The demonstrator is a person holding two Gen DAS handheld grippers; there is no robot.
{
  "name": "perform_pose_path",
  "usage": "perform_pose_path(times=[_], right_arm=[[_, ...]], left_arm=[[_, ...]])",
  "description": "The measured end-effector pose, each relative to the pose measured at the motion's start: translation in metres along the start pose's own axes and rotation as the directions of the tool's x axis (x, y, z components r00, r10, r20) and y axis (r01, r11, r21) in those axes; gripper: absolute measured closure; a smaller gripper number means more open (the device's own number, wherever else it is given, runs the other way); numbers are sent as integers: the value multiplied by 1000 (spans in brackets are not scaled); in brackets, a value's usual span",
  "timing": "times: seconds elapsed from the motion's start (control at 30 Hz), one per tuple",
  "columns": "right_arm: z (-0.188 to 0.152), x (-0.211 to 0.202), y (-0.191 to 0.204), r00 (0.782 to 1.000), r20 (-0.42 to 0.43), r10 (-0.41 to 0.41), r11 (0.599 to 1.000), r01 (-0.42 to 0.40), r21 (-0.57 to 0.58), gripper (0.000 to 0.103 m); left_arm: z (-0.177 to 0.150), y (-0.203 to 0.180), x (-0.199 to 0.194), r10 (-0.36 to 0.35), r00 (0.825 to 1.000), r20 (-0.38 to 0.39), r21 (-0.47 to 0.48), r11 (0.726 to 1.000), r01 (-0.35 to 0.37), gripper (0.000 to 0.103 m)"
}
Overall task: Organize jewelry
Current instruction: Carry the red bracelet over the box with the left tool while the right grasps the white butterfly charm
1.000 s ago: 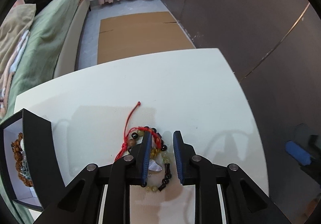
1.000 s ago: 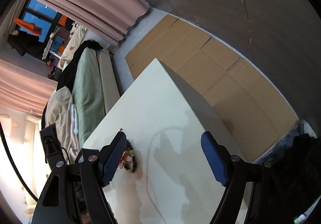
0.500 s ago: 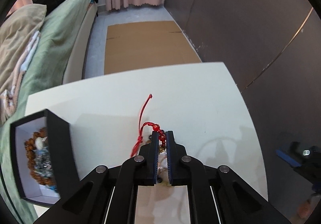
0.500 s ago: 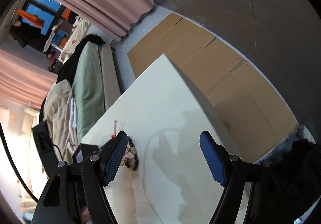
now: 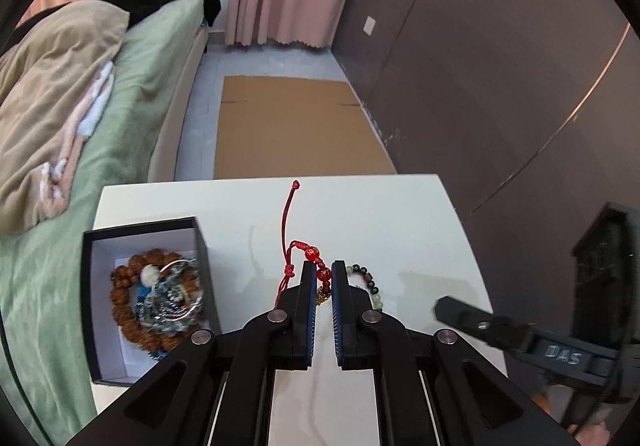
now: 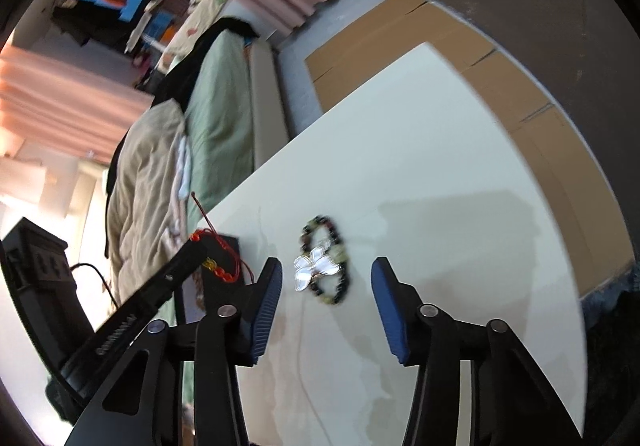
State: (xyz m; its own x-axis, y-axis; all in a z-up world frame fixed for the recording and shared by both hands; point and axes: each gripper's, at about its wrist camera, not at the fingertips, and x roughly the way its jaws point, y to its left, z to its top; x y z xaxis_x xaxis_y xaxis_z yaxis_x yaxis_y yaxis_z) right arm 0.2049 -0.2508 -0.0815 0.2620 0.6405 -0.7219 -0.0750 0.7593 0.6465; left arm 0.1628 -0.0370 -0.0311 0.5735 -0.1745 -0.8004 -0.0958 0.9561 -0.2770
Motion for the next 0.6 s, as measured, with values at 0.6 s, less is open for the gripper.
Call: perform_pose_path(times=[0.6], right_arm=[[-14,60,51,981,-54,-186,960,169,-222,60]], left_arm=[[-1,63,-53,-120,986,120,-107,985,133,96]])
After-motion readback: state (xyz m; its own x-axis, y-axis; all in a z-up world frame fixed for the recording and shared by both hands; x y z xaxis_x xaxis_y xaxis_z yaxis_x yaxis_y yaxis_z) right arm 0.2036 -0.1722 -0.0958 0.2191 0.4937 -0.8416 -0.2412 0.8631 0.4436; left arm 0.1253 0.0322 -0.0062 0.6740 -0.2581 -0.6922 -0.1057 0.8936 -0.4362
